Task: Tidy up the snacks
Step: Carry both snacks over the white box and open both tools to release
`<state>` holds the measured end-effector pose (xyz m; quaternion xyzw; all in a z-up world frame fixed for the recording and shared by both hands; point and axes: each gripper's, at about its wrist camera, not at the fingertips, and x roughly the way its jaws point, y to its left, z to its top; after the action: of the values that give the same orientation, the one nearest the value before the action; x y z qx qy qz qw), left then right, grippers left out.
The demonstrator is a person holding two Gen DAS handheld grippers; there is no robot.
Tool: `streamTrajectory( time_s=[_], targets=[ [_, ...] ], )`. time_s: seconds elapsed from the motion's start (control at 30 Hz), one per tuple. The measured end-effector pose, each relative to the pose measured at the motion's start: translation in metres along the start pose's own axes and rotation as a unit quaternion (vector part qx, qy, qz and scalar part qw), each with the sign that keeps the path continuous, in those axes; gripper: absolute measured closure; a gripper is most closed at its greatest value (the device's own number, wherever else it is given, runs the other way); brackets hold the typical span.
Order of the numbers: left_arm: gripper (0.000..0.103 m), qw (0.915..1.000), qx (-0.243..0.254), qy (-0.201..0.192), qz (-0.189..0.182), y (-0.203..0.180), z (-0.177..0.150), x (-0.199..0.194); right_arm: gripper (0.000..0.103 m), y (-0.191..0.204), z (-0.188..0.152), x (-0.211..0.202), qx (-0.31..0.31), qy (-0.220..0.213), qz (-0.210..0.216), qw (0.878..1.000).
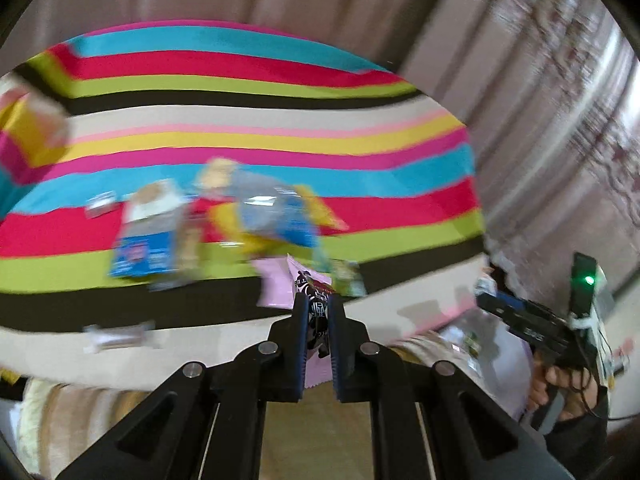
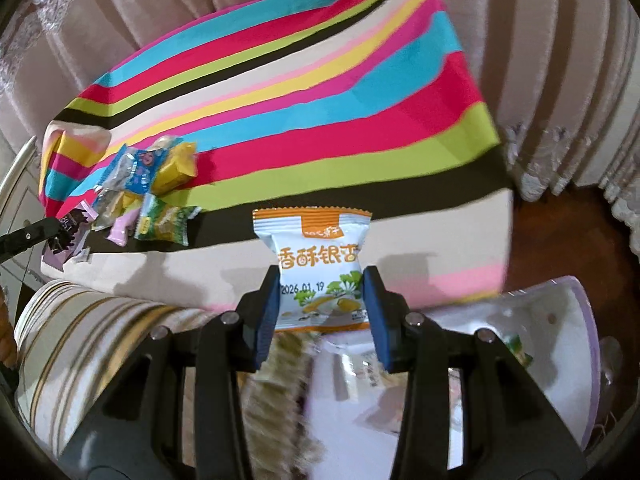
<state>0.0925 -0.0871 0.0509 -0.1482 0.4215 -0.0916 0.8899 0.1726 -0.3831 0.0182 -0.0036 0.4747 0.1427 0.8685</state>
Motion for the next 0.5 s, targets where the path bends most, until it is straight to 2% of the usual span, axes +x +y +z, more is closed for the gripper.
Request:
streamTrajectory(
  time_s=[0.2,0.33,0.5],
  targets=[
    [0.093,0.9942,0.074,0.037,-0.07,-0.074,-0.001,0.027,0.059,-0.034,-0.017,-0.018,0.03,-0.001,-0.03,0.999],
    [0.093,0.984,0.118,0.069,-0.114,-0.121,-0.011,0.045,0.059,-0.054,-0.027,-0.027,0.049,-0.002,-0.047,0.998],
    [0.093,0.9706,0.152,0.102,-0.157,-0.161,-0.025,0.058,0.059,-0.074,-0.036,-0.036,0.07,-0.005,-0.059,0.996]
  ],
)
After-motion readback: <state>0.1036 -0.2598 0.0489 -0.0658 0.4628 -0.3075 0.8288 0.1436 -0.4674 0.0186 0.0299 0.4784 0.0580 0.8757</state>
